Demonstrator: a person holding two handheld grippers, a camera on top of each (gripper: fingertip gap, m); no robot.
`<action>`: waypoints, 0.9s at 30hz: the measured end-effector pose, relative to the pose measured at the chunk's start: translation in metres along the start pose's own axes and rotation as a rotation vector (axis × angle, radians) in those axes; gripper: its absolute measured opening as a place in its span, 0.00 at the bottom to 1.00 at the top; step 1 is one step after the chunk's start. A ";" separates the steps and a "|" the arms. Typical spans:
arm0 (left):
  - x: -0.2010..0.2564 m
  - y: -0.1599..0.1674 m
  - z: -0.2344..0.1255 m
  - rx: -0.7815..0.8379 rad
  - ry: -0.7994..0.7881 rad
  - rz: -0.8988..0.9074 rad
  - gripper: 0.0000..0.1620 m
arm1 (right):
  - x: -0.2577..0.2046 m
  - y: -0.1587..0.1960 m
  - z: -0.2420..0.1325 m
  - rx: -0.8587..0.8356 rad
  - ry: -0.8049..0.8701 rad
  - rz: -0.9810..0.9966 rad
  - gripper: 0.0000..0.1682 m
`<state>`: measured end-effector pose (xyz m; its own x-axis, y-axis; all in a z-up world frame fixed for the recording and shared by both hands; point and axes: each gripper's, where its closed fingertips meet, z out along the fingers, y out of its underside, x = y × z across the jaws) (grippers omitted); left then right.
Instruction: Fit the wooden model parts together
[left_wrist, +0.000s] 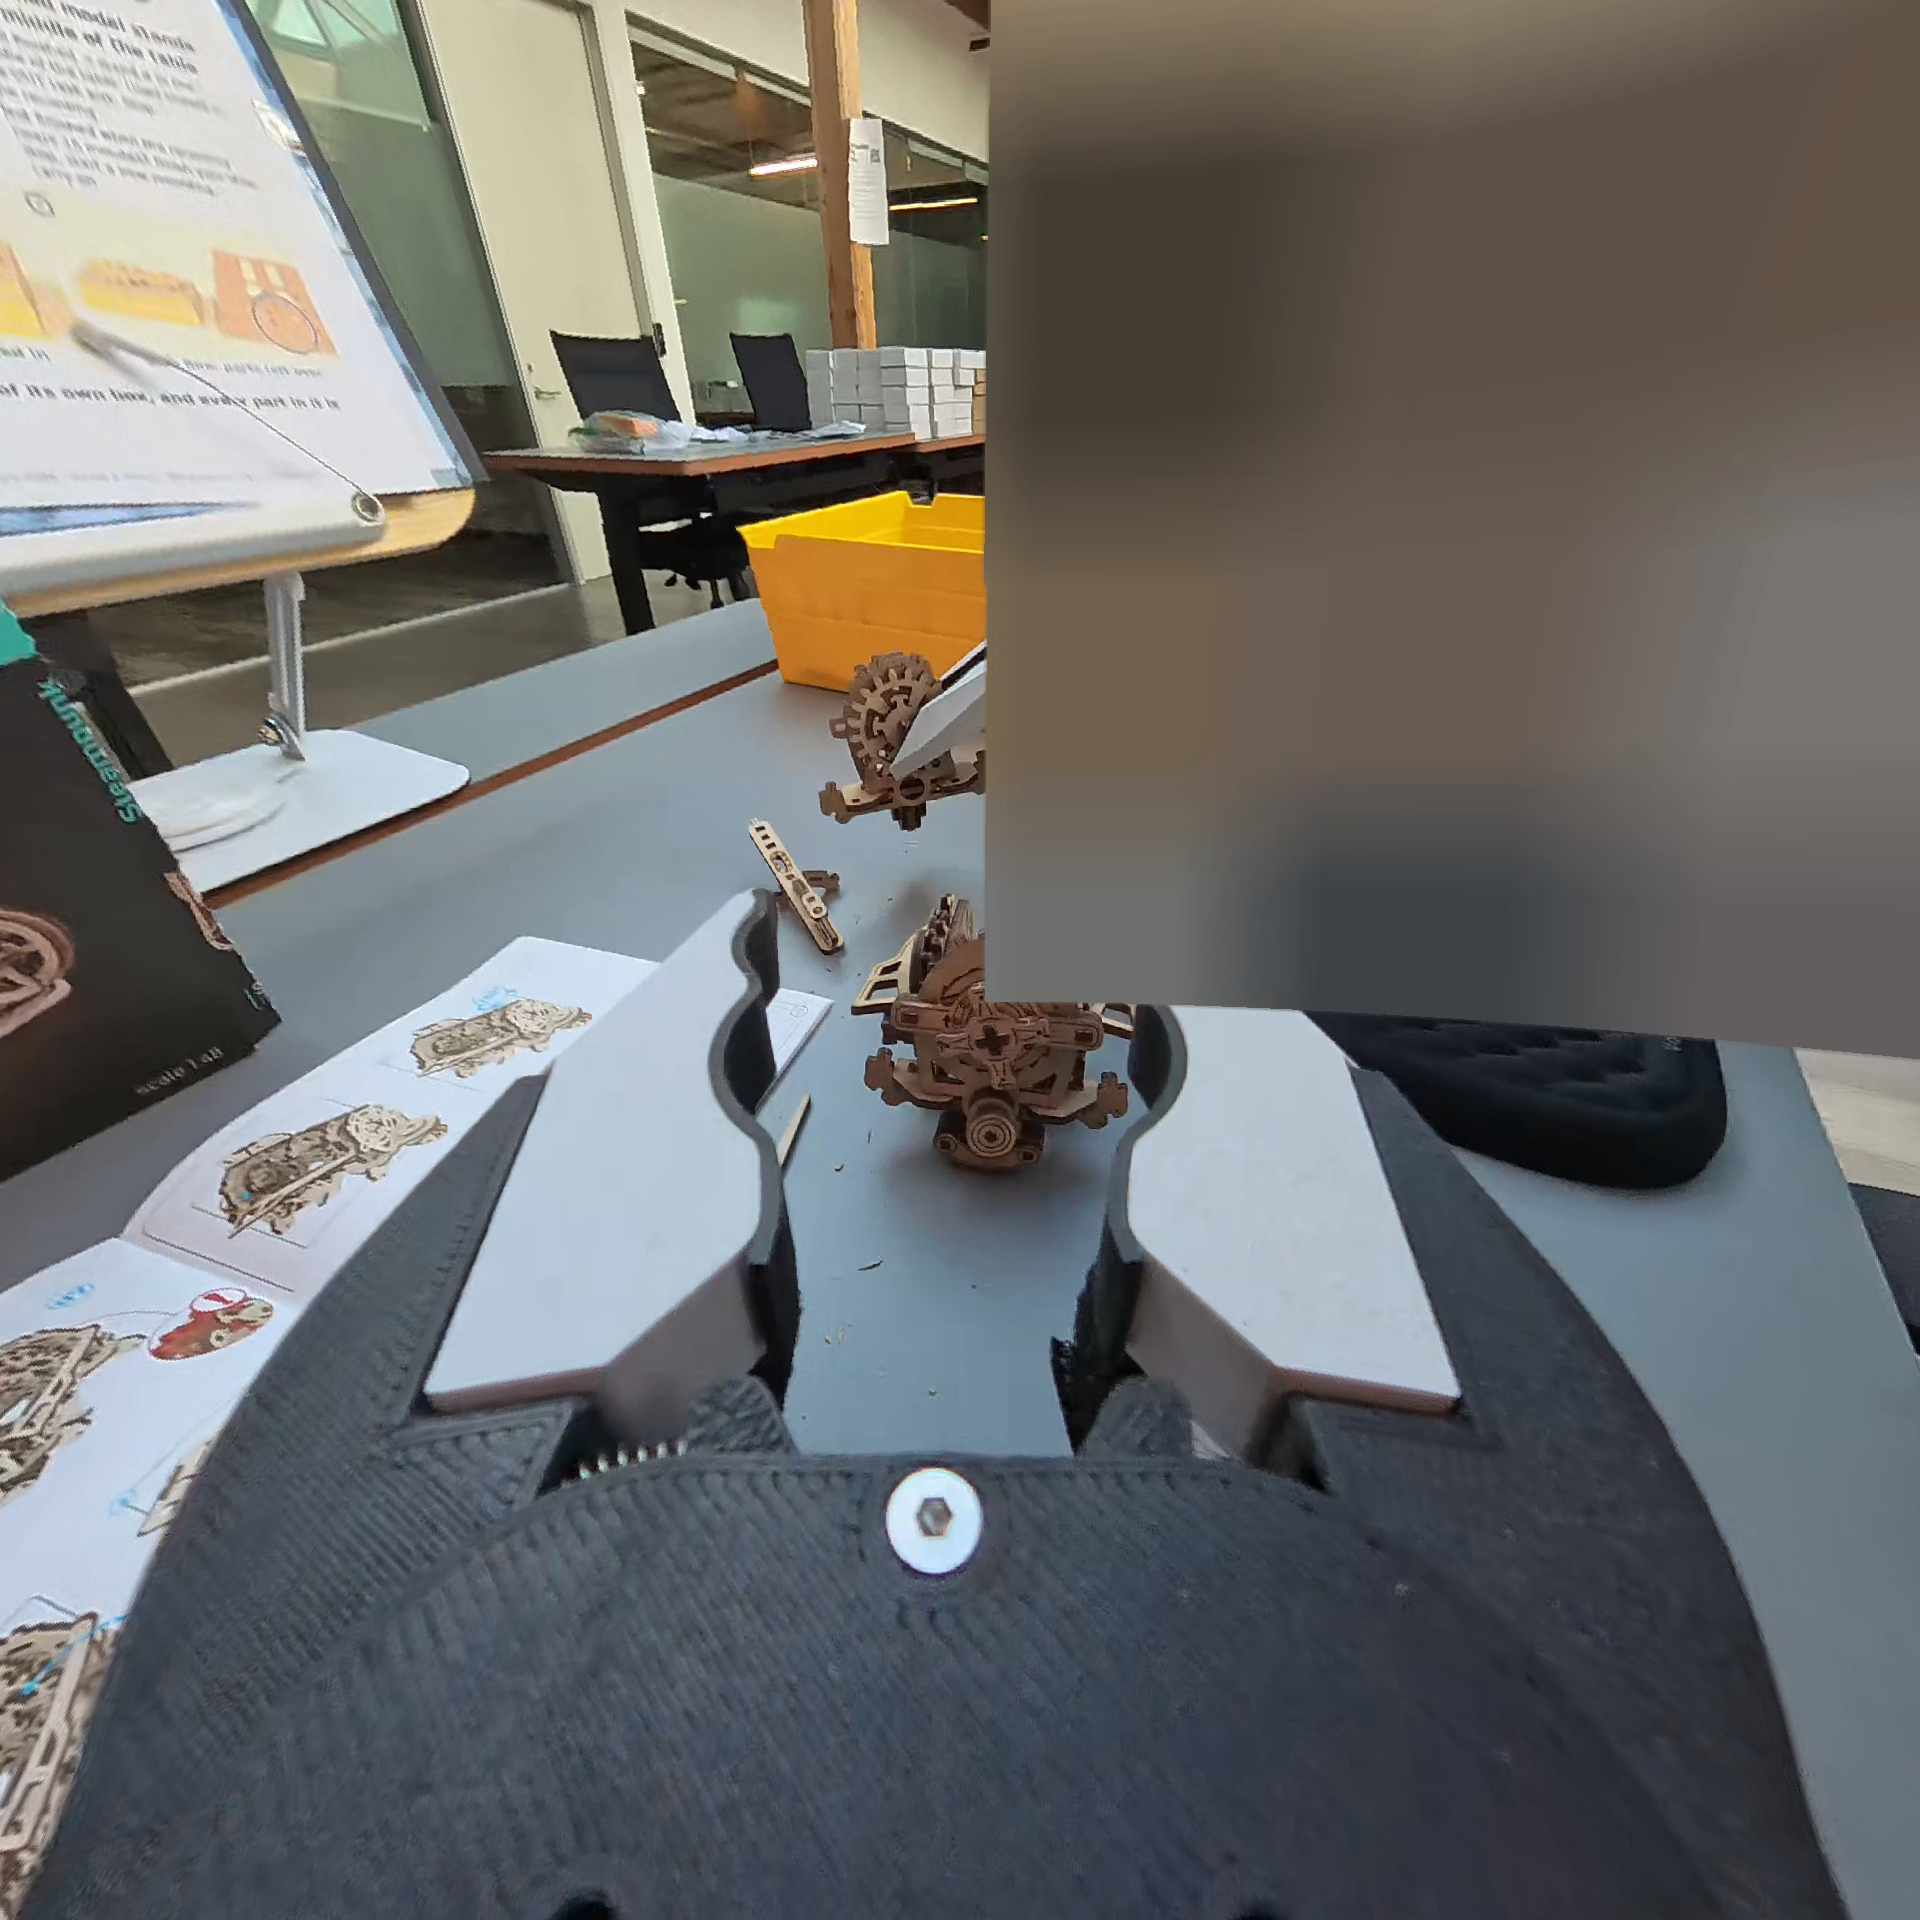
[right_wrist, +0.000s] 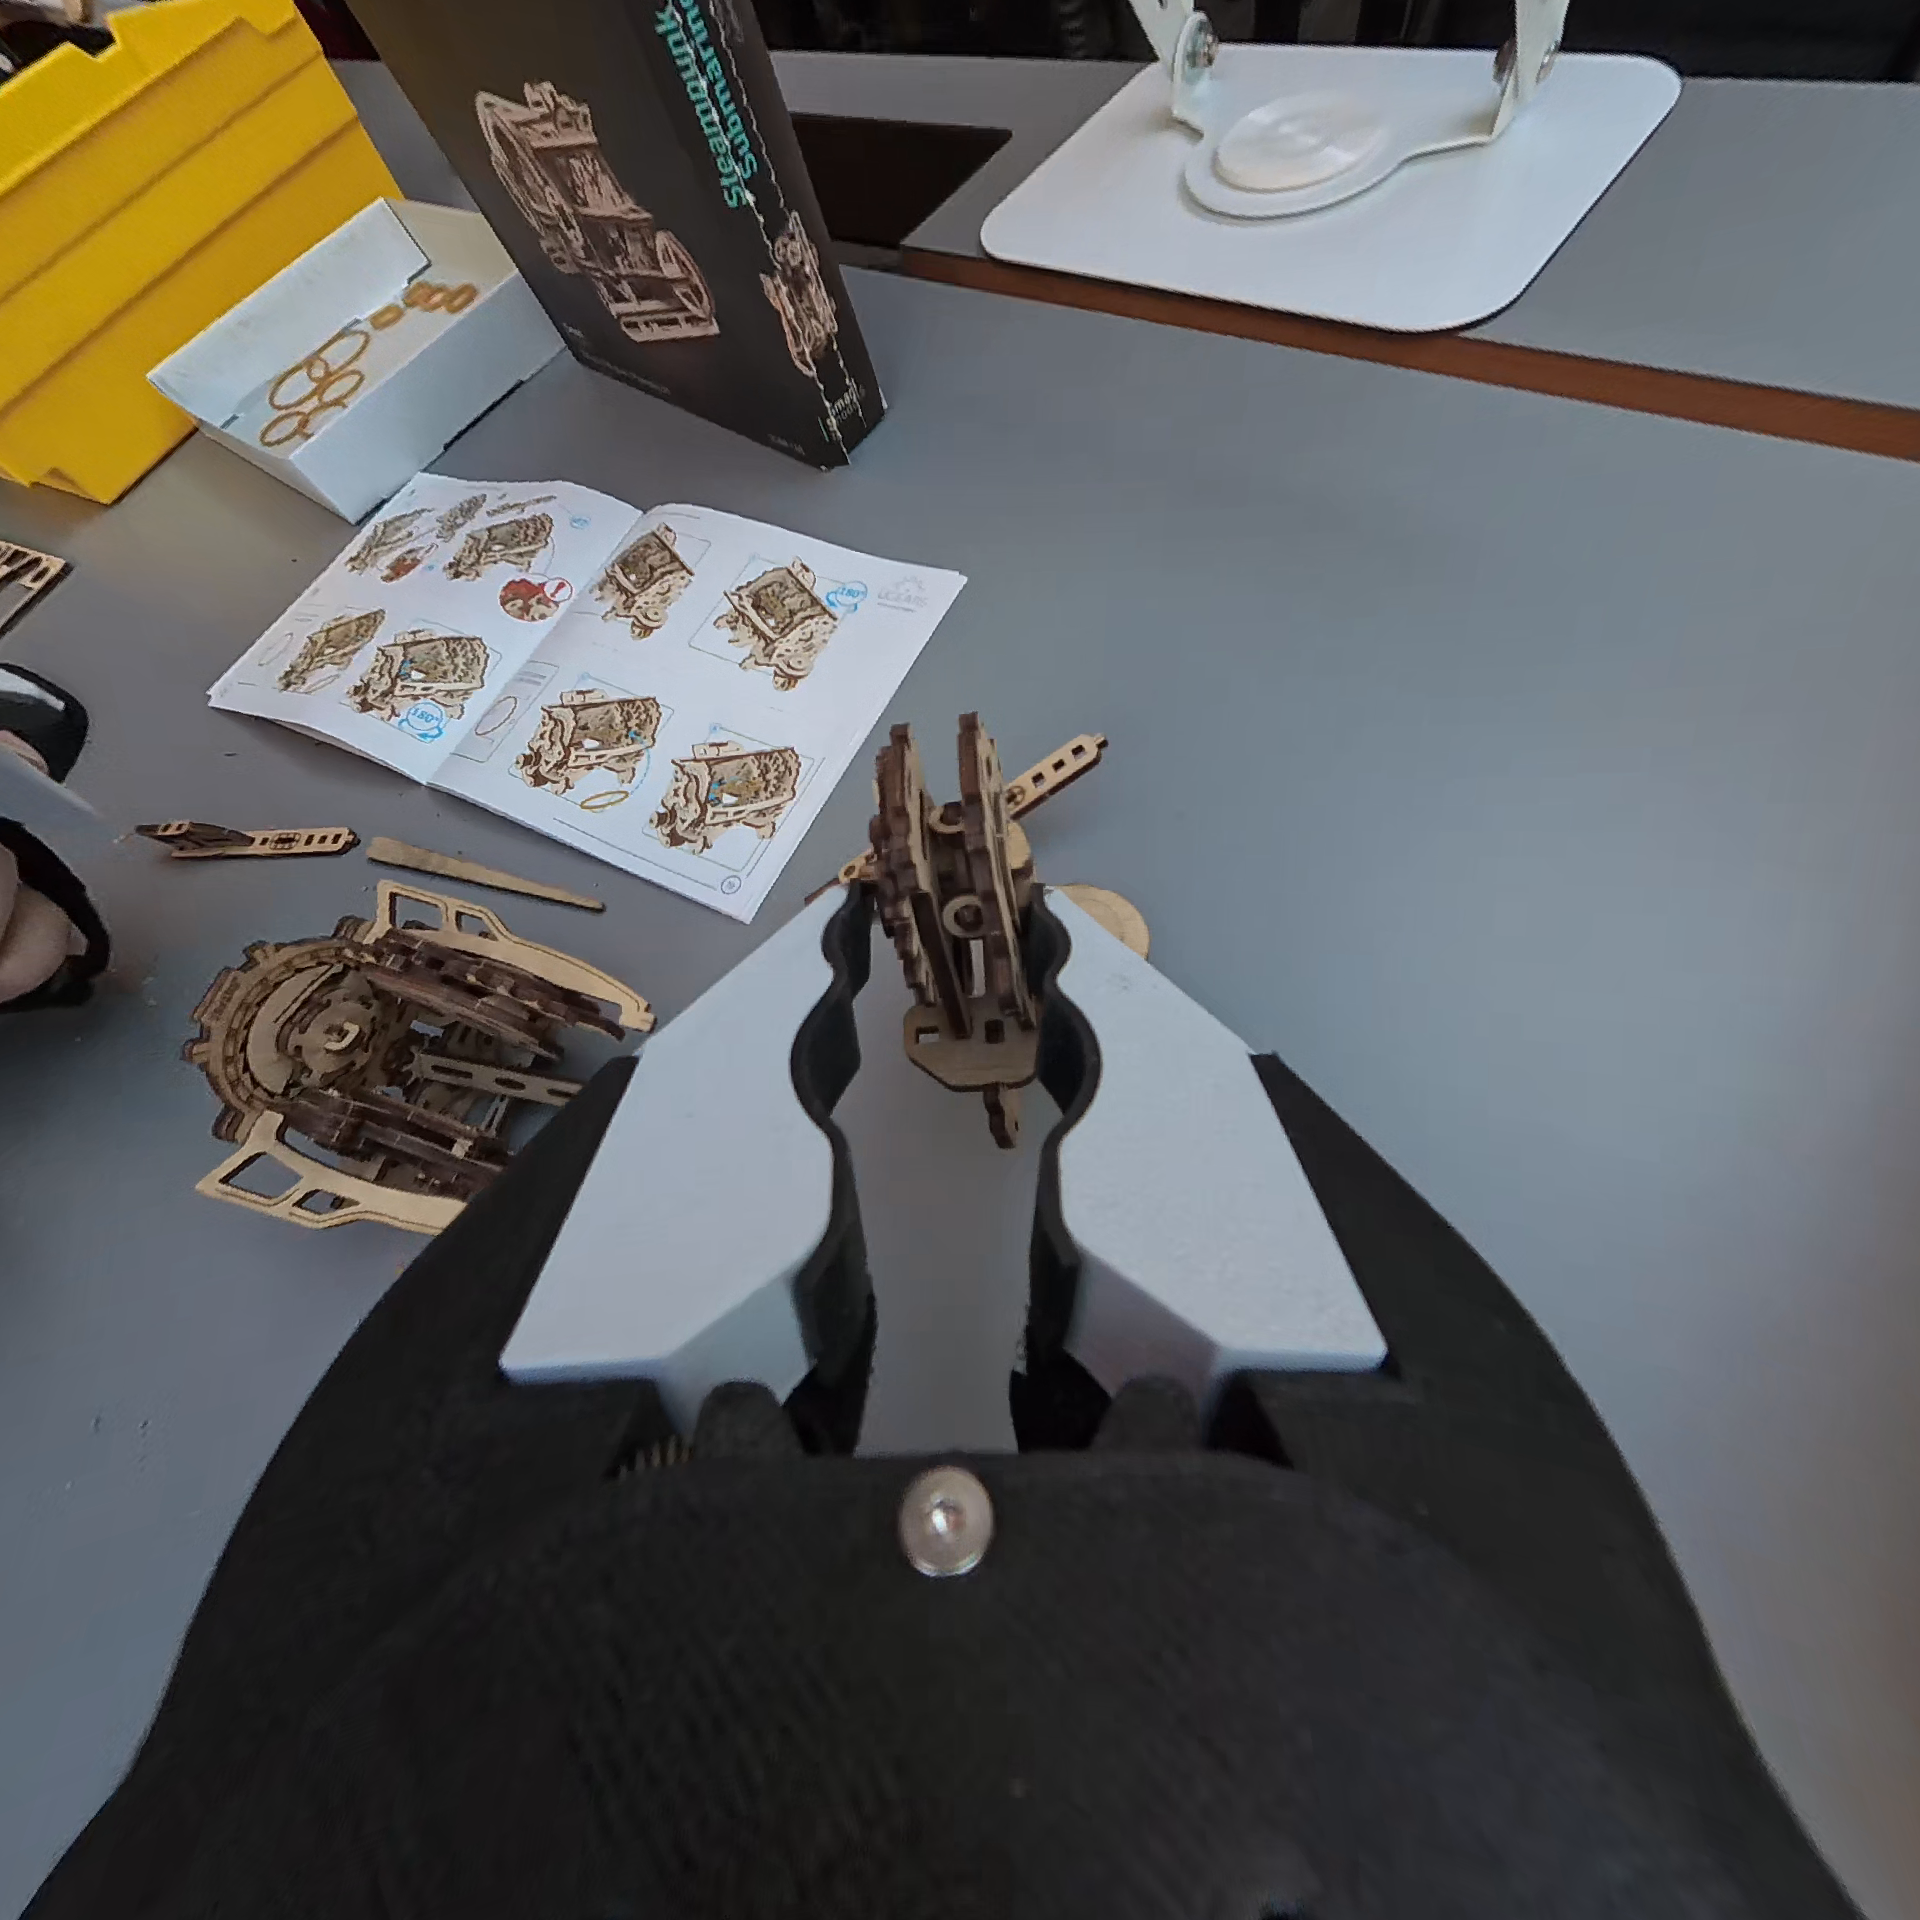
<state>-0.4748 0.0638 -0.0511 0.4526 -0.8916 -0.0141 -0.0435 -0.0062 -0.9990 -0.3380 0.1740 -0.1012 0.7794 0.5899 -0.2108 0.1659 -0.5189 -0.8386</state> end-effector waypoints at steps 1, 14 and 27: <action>0.001 -0.002 0.001 0.004 -0.020 0.013 0.41 | -0.002 -0.001 0.002 0.024 -0.014 0.008 0.17; 0.011 -0.020 0.017 -0.001 -0.160 0.100 0.47 | -0.026 -0.010 0.004 0.171 -0.055 -0.002 0.17; 0.074 -0.029 -0.010 0.272 -0.100 0.218 0.42 | -0.013 -0.026 -0.010 0.308 0.078 -0.056 0.17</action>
<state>-0.4491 -0.0068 -0.0229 0.5440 -0.8101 -0.2188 0.0841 0.3121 -0.9463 -0.3460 0.1738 -0.0714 0.8200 0.5572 -0.1307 0.0289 -0.2684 -0.9629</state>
